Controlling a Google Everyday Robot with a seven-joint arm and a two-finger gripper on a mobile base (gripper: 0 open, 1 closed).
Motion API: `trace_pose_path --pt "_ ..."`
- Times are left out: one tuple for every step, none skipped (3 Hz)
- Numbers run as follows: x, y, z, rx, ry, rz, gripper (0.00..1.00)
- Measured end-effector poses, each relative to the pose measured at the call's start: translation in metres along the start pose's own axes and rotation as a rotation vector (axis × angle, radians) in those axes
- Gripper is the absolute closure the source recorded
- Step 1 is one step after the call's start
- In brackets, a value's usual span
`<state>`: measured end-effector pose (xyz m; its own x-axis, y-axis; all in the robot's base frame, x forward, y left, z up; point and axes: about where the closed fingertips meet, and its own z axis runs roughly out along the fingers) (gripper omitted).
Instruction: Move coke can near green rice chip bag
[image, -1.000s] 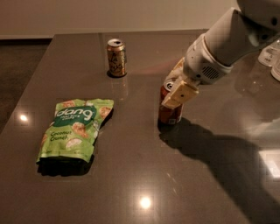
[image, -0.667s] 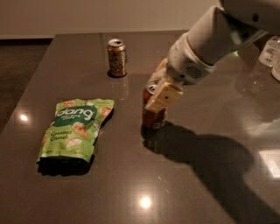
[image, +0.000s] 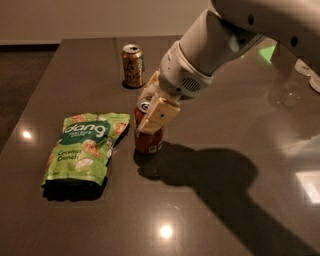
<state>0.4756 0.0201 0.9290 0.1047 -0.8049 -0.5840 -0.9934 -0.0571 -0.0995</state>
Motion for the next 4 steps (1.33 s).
trace_pose_path --pt "-0.006 0.001 0.012 -0.002 -0.001 -0.043 0.87" --pt "-0.006 0.002 0.021 0.002 0.009 -0.078 0.64" --pt "-0.007 0.002 0.022 0.003 0.011 -0.085 0.41" --pt "-0.008 0.003 0.022 0.003 0.012 -0.088 0.17"
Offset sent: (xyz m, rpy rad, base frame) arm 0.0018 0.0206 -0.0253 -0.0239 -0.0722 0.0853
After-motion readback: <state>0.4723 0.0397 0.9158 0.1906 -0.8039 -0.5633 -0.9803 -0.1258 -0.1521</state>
